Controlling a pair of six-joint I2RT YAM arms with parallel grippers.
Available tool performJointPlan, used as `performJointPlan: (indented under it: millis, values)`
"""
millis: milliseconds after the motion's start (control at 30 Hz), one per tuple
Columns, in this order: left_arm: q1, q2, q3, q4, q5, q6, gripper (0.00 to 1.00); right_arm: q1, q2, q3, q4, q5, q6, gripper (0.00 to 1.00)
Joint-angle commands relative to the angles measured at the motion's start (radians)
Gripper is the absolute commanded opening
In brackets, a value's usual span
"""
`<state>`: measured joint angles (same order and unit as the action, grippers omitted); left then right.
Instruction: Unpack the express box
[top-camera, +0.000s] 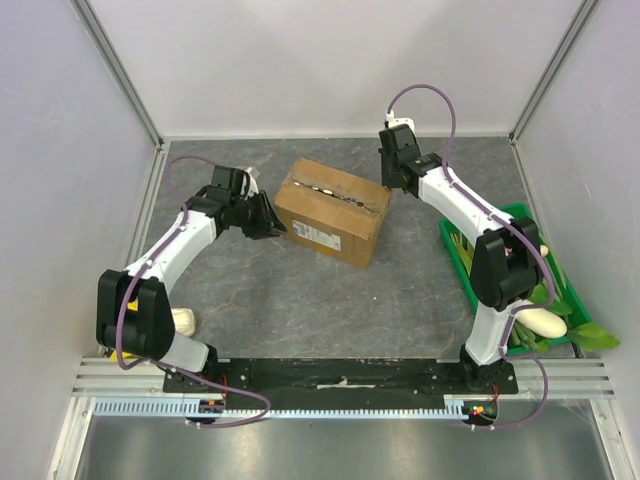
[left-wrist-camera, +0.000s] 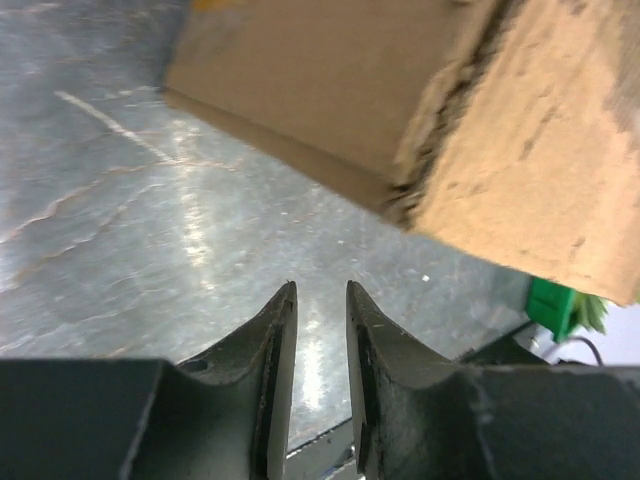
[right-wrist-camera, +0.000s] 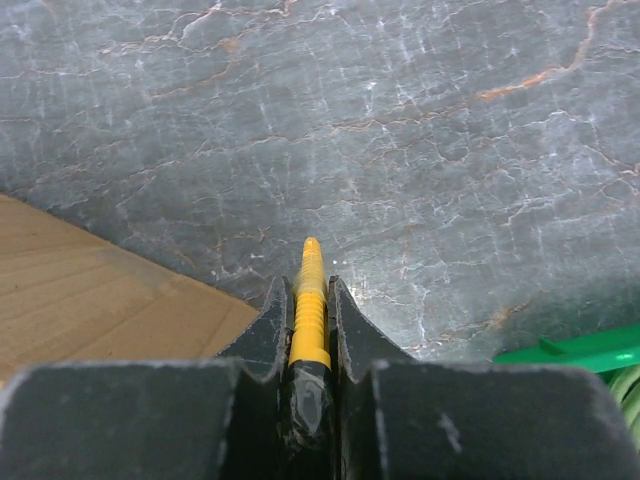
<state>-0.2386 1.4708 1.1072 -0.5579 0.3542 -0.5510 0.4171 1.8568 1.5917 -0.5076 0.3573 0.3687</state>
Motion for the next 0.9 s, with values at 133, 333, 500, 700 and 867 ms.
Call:
performJointPlan:
  millis: [133,333,500,700,867]
  values:
    - [-0.008,0.127,0.077,0.219,0.213,-0.072,0.34,0.041,-0.079,-0.102,0.029,-0.110,-0.011,0.00]
    - [-0.004,0.227,0.216,0.208,0.186,-0.056,0.34,0.080,-0.182,-0.232,0.029,-0.107,0.041,0.00]
    - [0.005,0.287,0.284,0.217,0.196,-0.067,0.34,0.135,-0.260,-0.309,0.032,-0.129,0.072,0.00]
    - [0.024,0.339,0.326,0.243,0.262,-0.063,0.36,0.245,-0.258,-0.322,0.037,-0.139,0.097,0.00]
    - [0.059,0.339,0.350,0.211,0.220,-0.047,0.36,0.302,-0.239,-0.299,0.024,-0.127,0.136,0.00]
